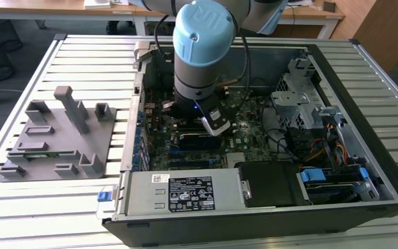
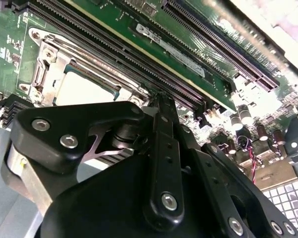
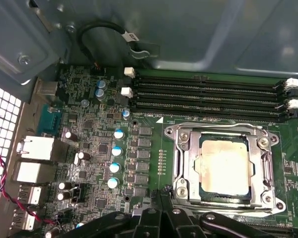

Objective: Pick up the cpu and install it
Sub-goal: 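Install the second cpu locking lever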

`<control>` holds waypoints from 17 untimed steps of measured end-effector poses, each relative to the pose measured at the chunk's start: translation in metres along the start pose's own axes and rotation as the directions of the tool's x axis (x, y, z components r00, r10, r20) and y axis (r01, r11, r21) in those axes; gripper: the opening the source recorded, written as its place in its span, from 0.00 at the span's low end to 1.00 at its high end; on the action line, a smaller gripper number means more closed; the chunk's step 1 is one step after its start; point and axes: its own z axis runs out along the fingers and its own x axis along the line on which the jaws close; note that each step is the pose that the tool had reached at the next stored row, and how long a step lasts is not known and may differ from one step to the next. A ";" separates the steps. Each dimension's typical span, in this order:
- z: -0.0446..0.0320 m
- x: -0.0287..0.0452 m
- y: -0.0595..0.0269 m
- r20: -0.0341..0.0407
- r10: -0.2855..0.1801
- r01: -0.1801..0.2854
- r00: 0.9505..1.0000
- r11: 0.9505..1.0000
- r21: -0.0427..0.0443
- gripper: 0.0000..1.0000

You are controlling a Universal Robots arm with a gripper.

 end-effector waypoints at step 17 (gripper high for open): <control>-0.0018 0.0003 0.0006 -0.001 0.000 0.000 1.000 1.000 0.010 0.11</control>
